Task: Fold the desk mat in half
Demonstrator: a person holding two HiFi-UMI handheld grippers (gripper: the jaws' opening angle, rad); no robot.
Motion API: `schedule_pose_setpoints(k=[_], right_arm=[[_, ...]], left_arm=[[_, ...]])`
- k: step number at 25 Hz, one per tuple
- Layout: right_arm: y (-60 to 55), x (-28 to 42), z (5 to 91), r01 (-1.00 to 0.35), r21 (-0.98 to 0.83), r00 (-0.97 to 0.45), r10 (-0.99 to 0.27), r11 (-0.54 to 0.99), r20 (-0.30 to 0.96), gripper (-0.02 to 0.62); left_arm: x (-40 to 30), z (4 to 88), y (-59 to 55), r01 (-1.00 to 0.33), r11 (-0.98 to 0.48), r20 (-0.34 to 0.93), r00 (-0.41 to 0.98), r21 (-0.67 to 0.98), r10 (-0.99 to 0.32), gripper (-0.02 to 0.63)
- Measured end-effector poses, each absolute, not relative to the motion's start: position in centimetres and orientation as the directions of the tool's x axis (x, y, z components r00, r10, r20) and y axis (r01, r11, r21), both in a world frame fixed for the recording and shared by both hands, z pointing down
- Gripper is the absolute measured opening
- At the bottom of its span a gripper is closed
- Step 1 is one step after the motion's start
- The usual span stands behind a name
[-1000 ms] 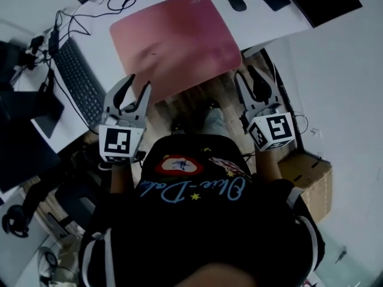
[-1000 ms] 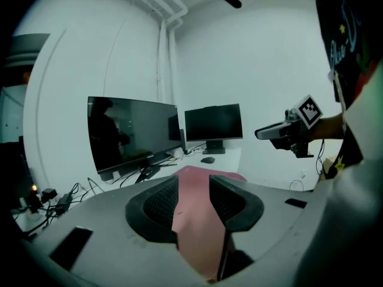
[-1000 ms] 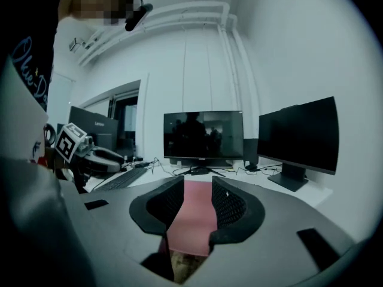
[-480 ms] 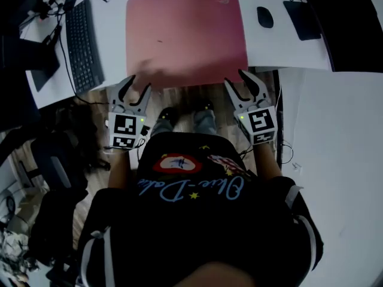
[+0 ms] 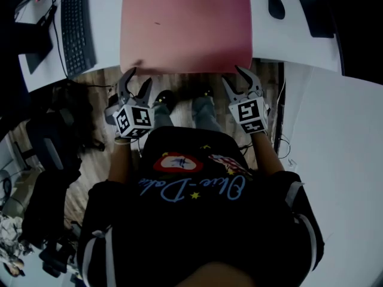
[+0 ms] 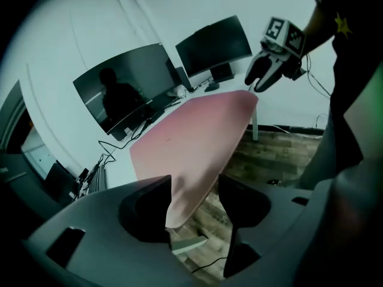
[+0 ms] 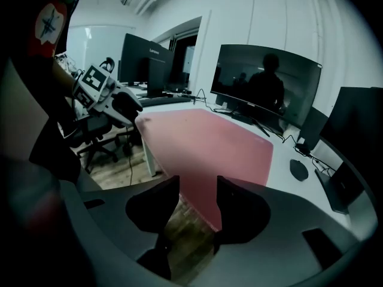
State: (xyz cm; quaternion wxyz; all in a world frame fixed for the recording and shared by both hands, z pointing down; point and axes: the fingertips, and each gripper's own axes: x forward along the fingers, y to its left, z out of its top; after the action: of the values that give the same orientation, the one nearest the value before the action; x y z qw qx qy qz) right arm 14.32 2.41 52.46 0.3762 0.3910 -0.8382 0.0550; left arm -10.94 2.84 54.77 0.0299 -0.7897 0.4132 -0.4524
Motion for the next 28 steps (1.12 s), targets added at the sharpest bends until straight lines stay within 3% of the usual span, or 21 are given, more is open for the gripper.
schedule_pose_setpoints(k=[5,11,21,28], right_arm=[[2.7,14.7,54.6,-0.63,0.314,-0.342,-0.616,0.711,0.71,0.172],[2.1,15.7,55.8,-0.505,0.541,-0.241,-0.712,0.673,0.66,0.184],[1.7,15.3,58.7,-0.372,0.657,-0.18,-0.745,0.656,0.642,0.192],[1.6,15.2,57.8,-0.357,0.685,-0.184,-0.766,0.636,0.616,0.19]], left_arm=[[-11.7,56.7,2.8,-0.541,-0.664,0.707,0.167,-0.517,-0.687,0.258],[-12.1,57.5,2.0,-0.413,-0.627,0.652,0.097,-0.661,-0.752,0.259],[-12.7,57.8,1.3,-0.325,-0.56,0.586,0.021,-0.762,-0.81,0.256],[-12.4,56.8,2.1,-0.303,-0.549,0.567,0.034,-0.779,-0.823,0.171]])
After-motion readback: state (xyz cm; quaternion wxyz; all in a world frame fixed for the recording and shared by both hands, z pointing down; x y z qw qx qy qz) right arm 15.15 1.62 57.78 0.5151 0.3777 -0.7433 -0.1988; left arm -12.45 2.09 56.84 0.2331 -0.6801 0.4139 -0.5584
